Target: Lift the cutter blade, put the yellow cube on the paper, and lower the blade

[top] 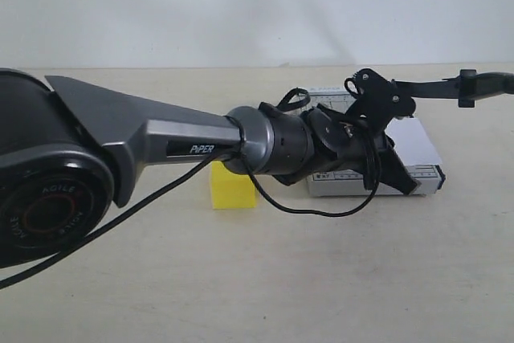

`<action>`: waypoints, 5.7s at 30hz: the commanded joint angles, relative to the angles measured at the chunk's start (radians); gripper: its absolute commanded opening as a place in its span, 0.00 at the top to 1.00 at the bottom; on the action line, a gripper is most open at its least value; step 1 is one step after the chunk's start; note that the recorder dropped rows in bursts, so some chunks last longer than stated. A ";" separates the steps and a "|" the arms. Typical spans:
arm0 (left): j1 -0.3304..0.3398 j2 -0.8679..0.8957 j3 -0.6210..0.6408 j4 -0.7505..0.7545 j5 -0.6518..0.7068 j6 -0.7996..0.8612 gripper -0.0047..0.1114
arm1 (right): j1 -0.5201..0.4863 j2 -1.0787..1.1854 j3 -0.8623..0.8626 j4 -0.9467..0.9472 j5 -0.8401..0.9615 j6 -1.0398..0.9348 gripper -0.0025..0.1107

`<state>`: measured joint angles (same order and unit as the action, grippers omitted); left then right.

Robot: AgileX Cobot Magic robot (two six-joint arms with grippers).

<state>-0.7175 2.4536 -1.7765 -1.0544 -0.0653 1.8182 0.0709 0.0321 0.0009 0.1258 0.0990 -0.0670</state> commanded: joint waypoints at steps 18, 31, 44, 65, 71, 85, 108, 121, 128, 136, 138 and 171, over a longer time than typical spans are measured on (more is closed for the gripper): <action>0.117 -0.214 0.204 -0.003 0.005 0.120 0.92 | -0.002 -0.001 -0.001 -0.003 -0.004 0.001 0.98; 0.112 -0.158 0.216 -0.003 0.013 0.089 0.92 | -0.002 -0.001 -0.001 -0.003 -0.004 0.001 0.98; 0.088 -0.110 0.211 -0.003 0.007 0.082 0.92 | -0.002 -0.001 -0.001 -0.003 -0.004 0.001 0.98; 0.045 -0.096 0.124 -0.003 -0.039 0.131 0.92 | -0.002 -0.001 -0.001 -0.003 -0.006 0.001 0.98; 0.049 -0.197 0.168 -0.006 -0.039 0.131 0.92 | -0.002 -0.001 -0.001 -0.003 -0.006 0.001 0.98; 0.234 -0.602 0.551 -0.353 -0.047 0.131 0.33 | -0.002 -0.001 -0.001 -0.003 -0.006 0.001 0.98; 0.247 -0.579 0.635 -0.690 -0.100 0.304 0.33 | -0.002 -0.001 -0.001 -0.003 -0.008 0.001 0.98; 0.247 -0.568 0.639 -0.690 -0.064 0.262 0.33 | -0.002 -0.001 -0.001 -0.003 -0.008 0.001 0.98; 0.247 -0.585 0.646 -0.690 -0.007 0.287 0.33 | -0.002 -0.001 -0.001 -0.003 -0.008 0.001 0.98; 0.247 -0.586 0.701 -0.690 -0.040 0.283 0.33 | -0.002 -0.001 -0.001 -0.003 -0.008 0.001 0.98; 0.247 -0.586 0.713 -0.690 -0.049 0.287 0.33 | -0.002 -0.001 -0.001 -0.003 -0.008 0.001 0.98; 0.247 -0.561 0.766 -0.690 -0.038 0.287 0.10 | -0.002 -0.001 -0.001 -0.003 -0.008 0.001 0.98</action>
<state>-0.4727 1.8791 -1.0097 -1.7375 -0.1171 2.1122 0.0709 0.0321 0.0009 0.1258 0.0990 -0.0670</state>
